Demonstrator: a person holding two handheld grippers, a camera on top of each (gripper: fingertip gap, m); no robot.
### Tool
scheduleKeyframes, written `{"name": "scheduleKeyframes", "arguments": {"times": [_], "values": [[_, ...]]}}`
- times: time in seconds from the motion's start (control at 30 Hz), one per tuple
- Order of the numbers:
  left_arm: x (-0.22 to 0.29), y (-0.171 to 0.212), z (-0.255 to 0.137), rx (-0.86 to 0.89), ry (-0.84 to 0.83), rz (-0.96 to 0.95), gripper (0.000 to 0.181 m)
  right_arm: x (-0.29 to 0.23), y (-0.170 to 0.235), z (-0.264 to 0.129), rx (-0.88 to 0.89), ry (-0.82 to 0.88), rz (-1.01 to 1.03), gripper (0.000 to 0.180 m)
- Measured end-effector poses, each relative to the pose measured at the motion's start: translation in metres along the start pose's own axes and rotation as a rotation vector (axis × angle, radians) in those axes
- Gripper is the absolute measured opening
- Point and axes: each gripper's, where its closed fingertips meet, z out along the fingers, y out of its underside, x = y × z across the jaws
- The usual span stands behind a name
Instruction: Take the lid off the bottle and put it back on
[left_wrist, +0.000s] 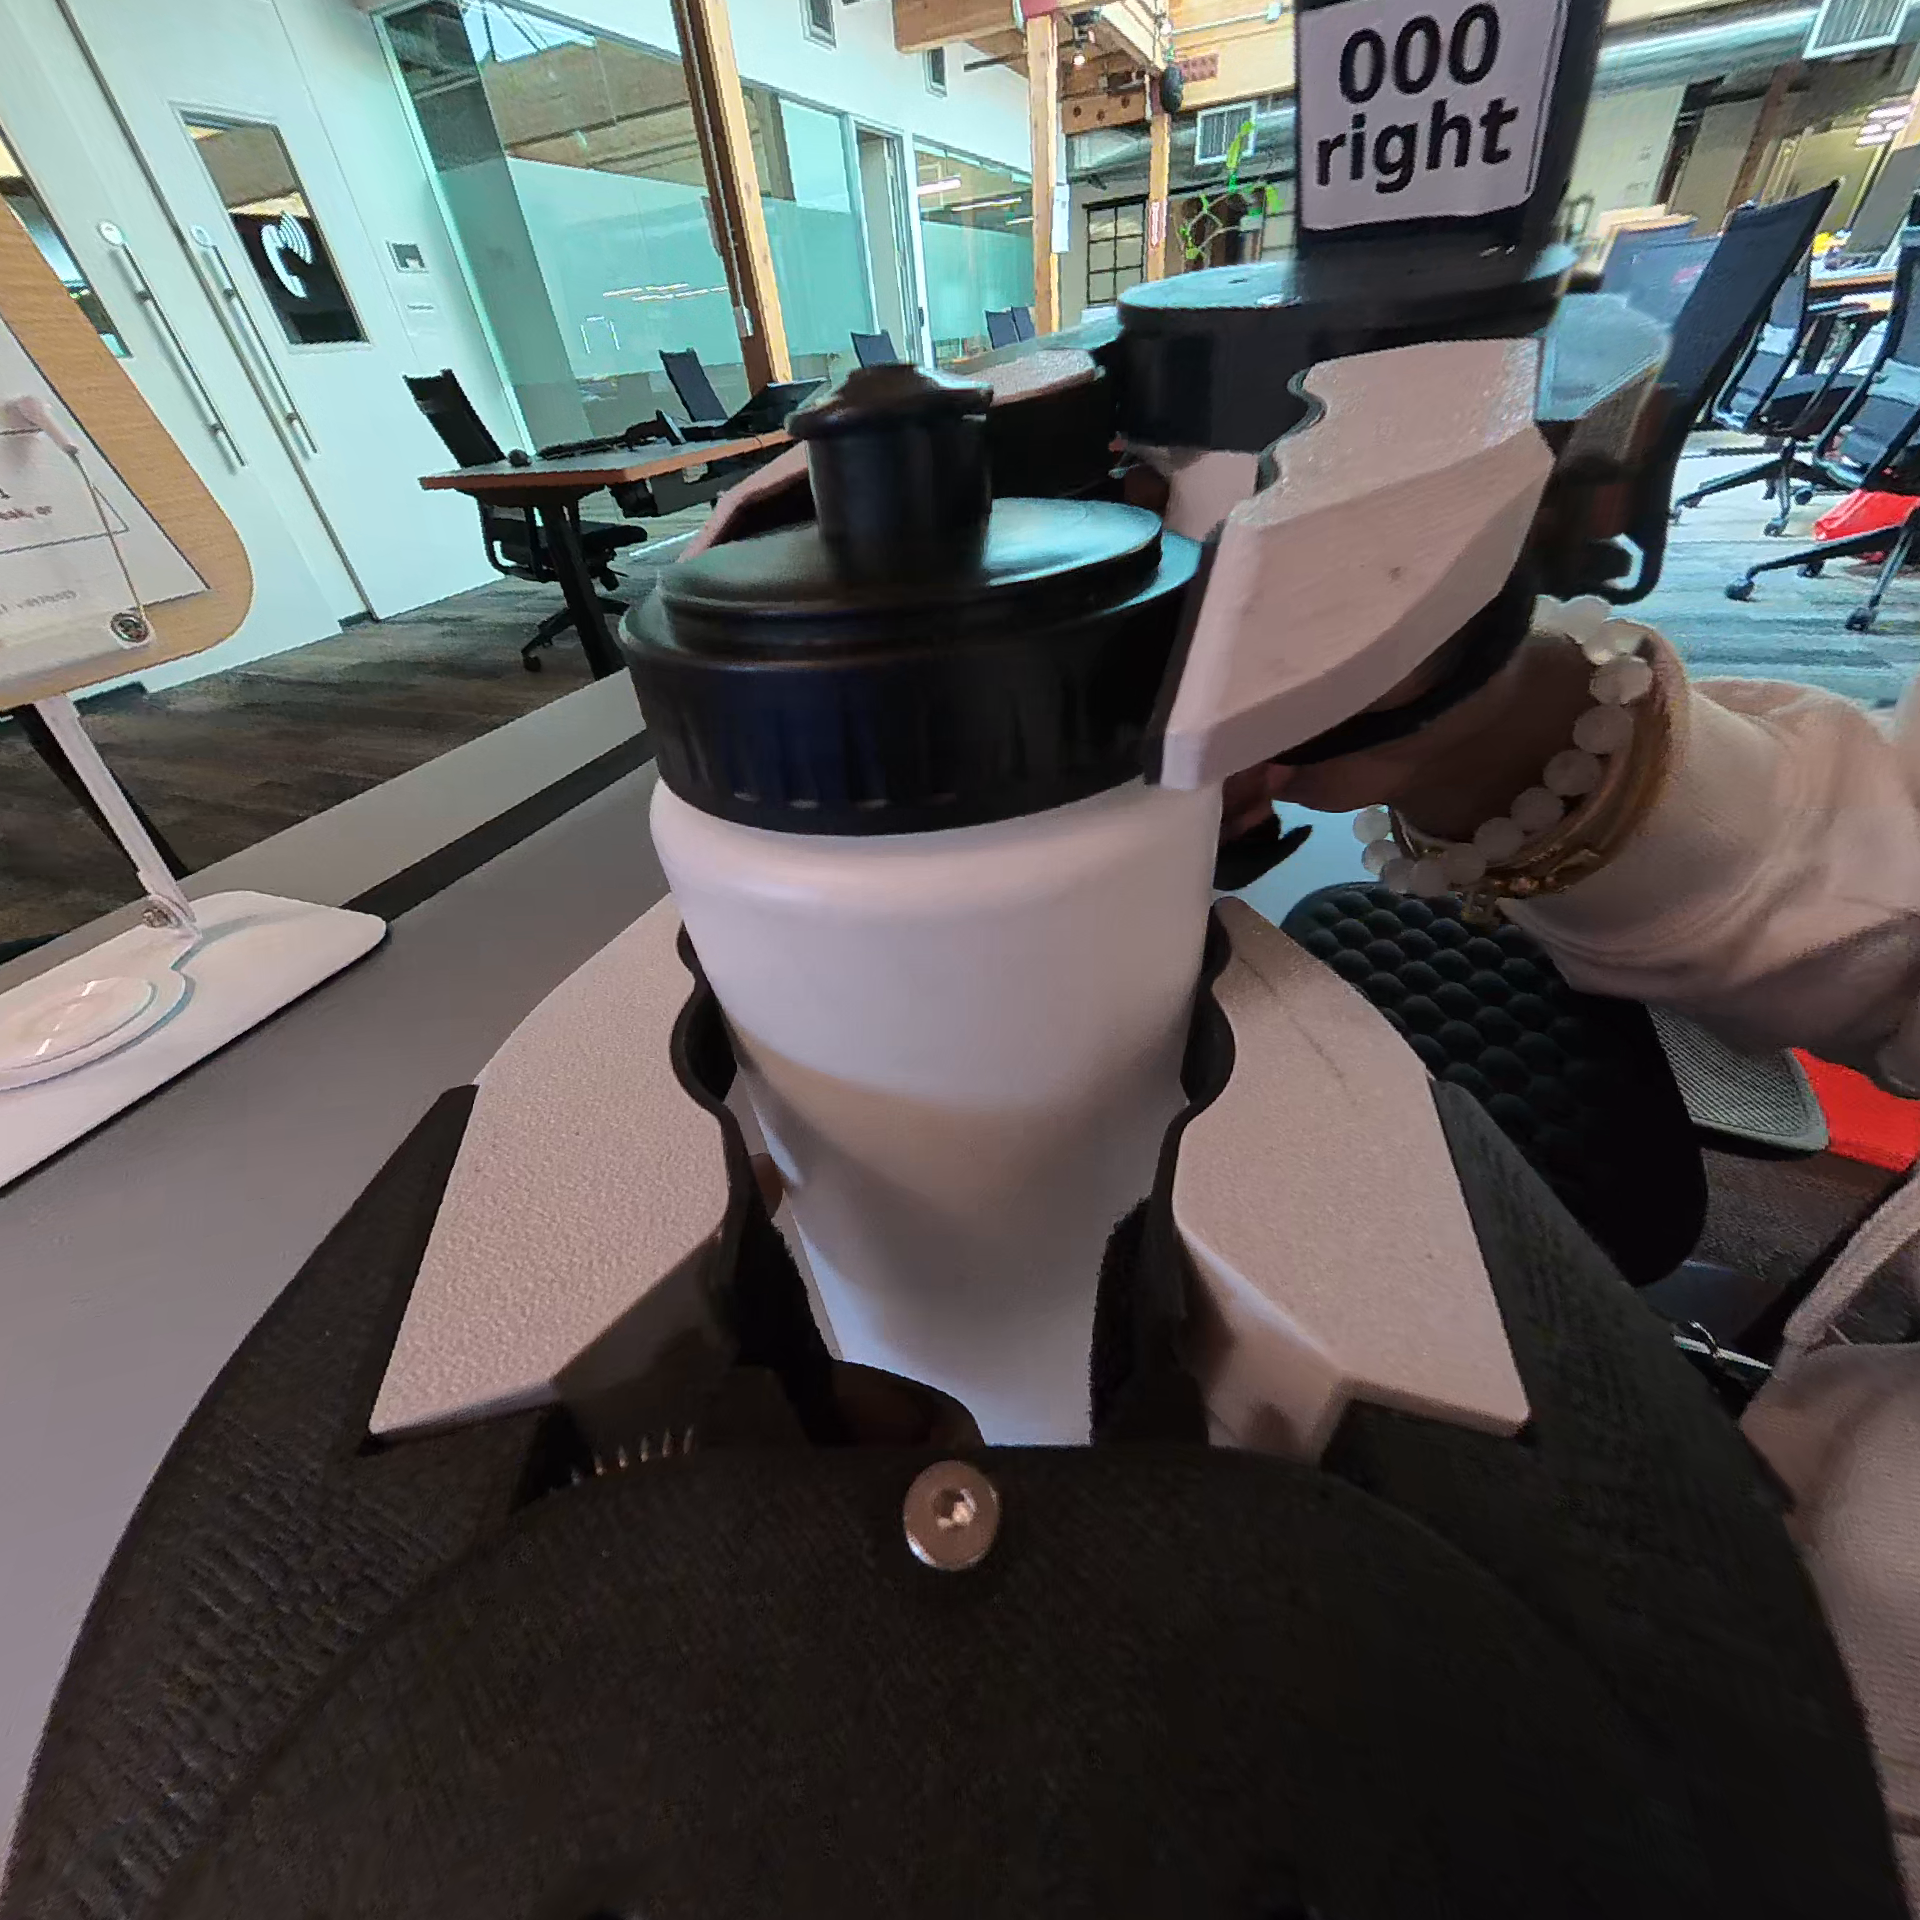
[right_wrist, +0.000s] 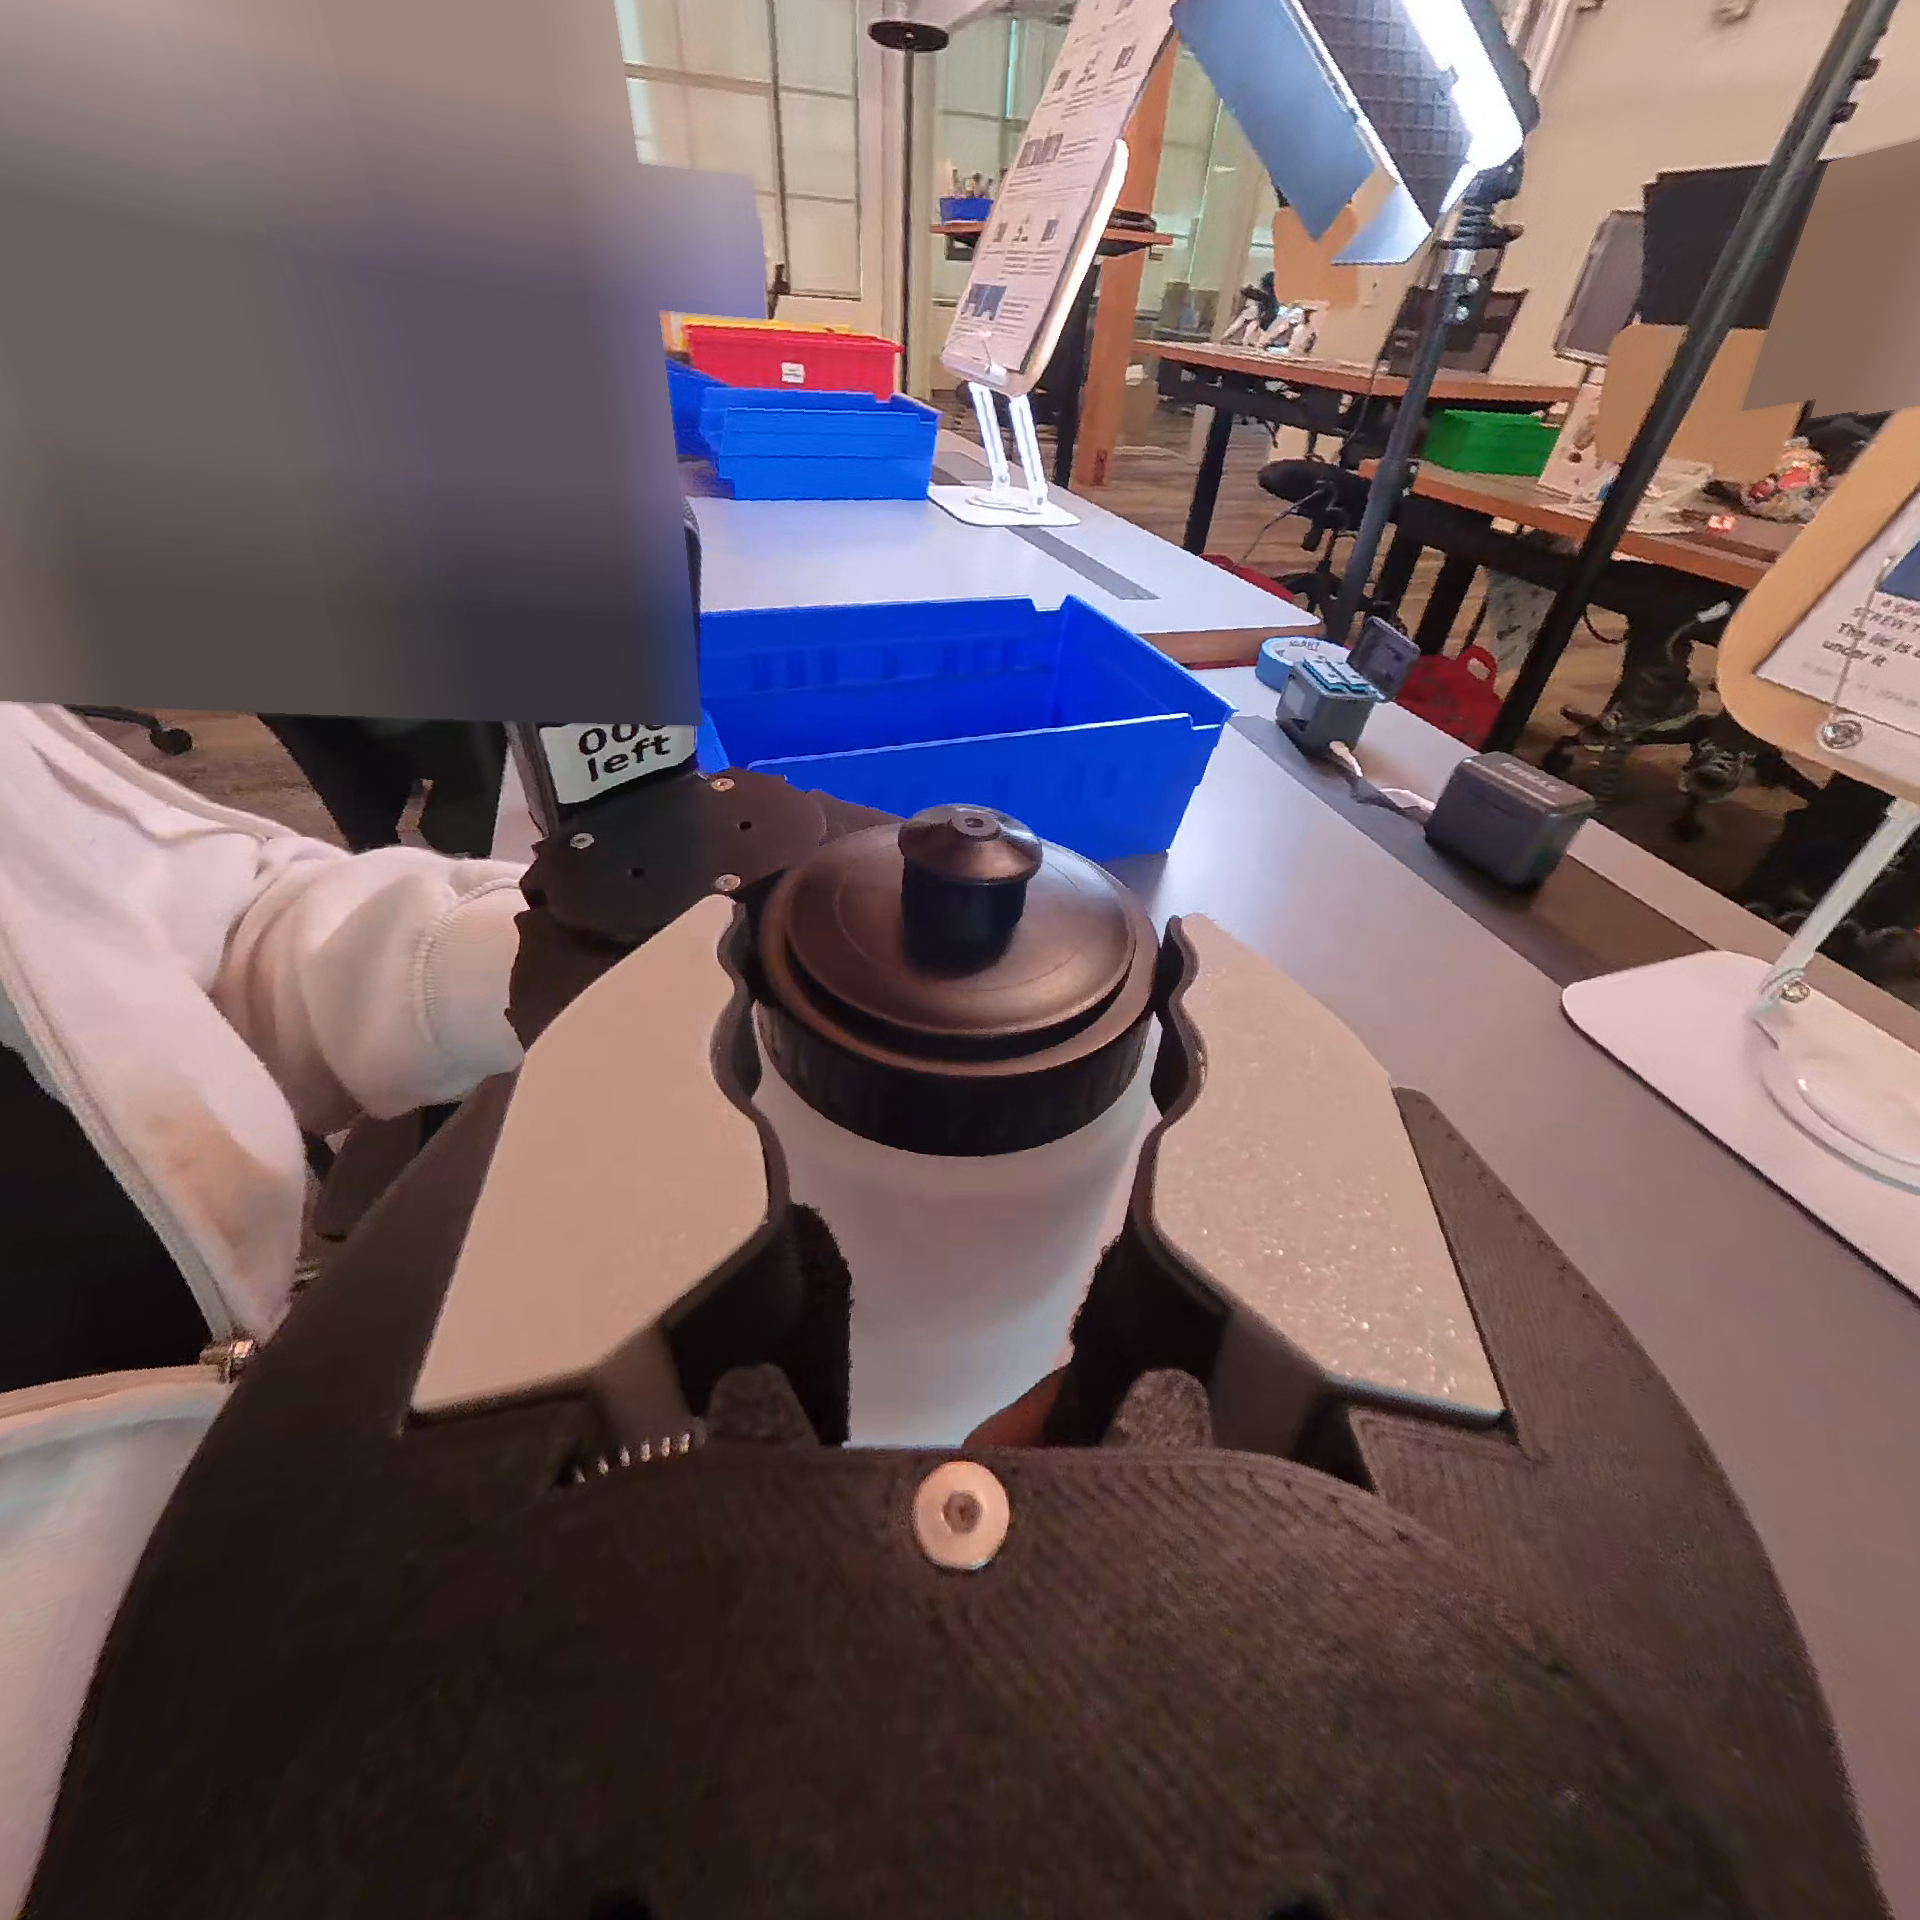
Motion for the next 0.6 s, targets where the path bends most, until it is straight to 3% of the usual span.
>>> {"name": "scheduleKeyframes", "arguments": {"times": [0.37,0.53,0.6], "values": [[-0.002,0.0,-0.002,0.025,0.052,-0.001,0.086,-0.001,0.0,-0.002,0.065,-0.27,-0.027,0.072],[0.019,-0.002,-0.003,0.043,0.203,0.005,0.086,-0.017,-0.003,-0.016,0.222,-0.524,0.014,0.072],[0.018,-0.002,-0.003,0.046,0.193,-0.004,0.086,-0.017,-0.005,-0.016,0.276,-0.556,0.049,0.072]]}}
